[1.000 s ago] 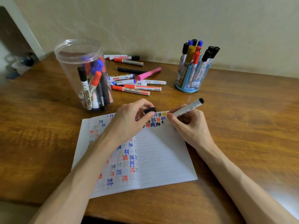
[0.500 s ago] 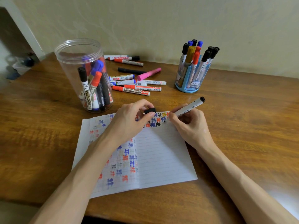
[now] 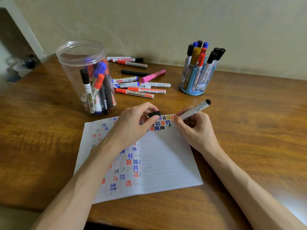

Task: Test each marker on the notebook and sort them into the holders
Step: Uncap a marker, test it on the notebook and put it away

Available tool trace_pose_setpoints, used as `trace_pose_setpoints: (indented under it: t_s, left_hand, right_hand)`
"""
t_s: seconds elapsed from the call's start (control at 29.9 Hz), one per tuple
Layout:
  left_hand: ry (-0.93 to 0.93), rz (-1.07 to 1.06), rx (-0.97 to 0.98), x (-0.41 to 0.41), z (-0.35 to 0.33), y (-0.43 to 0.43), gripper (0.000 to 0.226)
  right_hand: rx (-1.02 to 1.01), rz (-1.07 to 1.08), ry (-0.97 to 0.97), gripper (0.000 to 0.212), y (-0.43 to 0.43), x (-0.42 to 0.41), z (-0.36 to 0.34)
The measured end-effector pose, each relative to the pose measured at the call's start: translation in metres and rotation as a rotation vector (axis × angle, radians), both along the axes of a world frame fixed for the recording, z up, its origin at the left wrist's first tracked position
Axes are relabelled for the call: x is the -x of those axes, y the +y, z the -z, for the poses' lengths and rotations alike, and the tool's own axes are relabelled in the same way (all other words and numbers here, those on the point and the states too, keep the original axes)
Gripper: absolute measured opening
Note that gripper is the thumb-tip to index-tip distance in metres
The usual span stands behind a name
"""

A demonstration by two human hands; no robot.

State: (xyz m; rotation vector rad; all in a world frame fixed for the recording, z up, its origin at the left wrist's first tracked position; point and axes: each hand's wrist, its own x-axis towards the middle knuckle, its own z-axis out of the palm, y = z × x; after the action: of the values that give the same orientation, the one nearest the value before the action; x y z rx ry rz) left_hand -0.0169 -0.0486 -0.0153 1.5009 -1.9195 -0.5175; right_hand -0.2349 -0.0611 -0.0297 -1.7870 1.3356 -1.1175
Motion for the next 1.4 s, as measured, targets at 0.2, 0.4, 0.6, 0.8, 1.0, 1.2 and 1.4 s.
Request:
trace_pose_setpoints:
  t_s: [0.2,0.4,0.6,0.8,1.0,1.2,1.4]
  left_hand:
    - [0.005,0.015,-0.01,-0.001,-0.001,0.0,0.025]
    - [0.028,0.042,-0.044,0.0,-0.003,0.002,0.028]
    - [0.08,0.099,-0.039,0.003,-0.004,0.003,0.026]
    - [0.115,0.109,-0.008,0.003,-0.008,0.005,0.021]
    - [0.145,0.075,-0.001,0.001,-0.008,0.003,0.019]
    - [0.202,0.035,-0.01,-0.002,-0.011,0.005,0.021]
    - [0.188,0.036,0.035,-0.002,-0.011,0.007,0.018]
  right_hand:
    - [-0.044,0.002,-0.036,0.008,0.001,0.0,-0.004]
    - [-0.165,0.036,-0.358,0.013,0.005,0.005,-0.018]
    - [-0.177,-0.077,-0.369,0.022,0.01,0.002,-0.018]
    - [-0.237,-0.18,-0.362,0.026,0.012,0.003,-0.02]
    - [-0.416,-0.124,-0.525,0.024,0.005,0.011,-0.026]
    - [-0.192,-0.111,-0.272,0.026,0.005,0.026,-0.028]
    - [0.007,-0.178,0.115,0.03,0.003,0.026,-0.016]
